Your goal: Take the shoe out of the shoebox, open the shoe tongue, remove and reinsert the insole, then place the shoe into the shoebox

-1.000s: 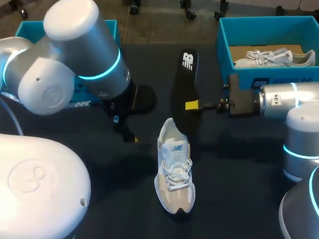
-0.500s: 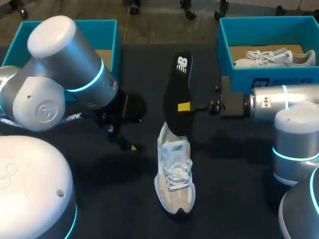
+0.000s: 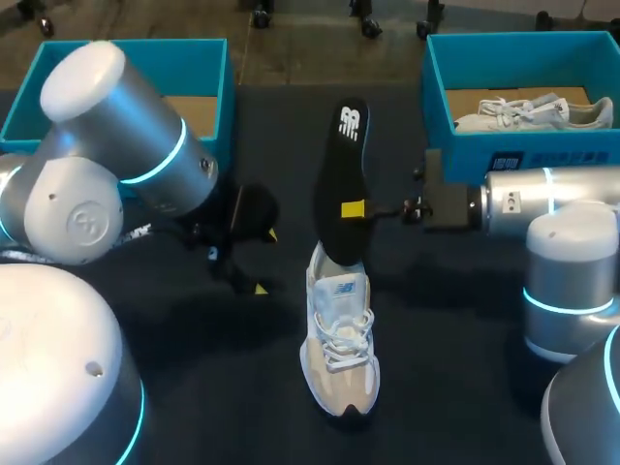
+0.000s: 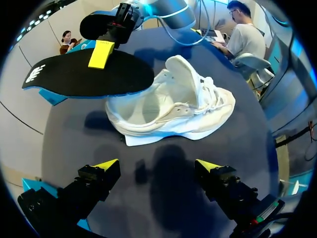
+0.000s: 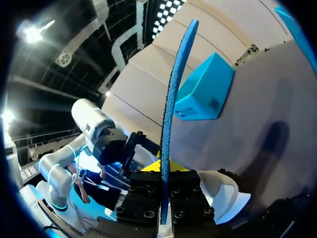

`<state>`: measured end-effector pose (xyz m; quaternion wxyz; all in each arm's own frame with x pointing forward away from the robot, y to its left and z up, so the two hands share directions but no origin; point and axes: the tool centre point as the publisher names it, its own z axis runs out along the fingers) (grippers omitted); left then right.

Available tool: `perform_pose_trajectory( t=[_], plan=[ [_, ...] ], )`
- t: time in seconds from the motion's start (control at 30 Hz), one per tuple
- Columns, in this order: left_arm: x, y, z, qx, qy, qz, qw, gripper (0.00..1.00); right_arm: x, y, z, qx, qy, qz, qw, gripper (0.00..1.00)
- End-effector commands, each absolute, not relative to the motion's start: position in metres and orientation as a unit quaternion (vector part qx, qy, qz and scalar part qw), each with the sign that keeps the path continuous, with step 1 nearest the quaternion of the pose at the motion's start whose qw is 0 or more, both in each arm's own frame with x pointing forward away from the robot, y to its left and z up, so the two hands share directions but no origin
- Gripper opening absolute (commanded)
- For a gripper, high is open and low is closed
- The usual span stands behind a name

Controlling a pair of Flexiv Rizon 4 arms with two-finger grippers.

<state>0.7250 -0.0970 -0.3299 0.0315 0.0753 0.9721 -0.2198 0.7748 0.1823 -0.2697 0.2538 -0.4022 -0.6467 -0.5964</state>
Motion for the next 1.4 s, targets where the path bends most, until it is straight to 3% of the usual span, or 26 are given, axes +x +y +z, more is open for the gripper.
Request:
perform_pose_trajectory(
  t=[0.03, 1.4],
  plan=[
    [0.725, -0.099, -0.343, 0.075, 0.969, -0.234, 0.029, 1.0, 0.78, 0.194, -0.28, -0.389, -0.644, -0.607, 0.255, 0.0],
    [0.726, -0.123, -0.362, 0.042, 0.968, -0.246, 0.01, 1.0, 0.777, 0.189, -0.298, -0.348, -0.624, -0.661, 0.228, 0.0]
  ],
)
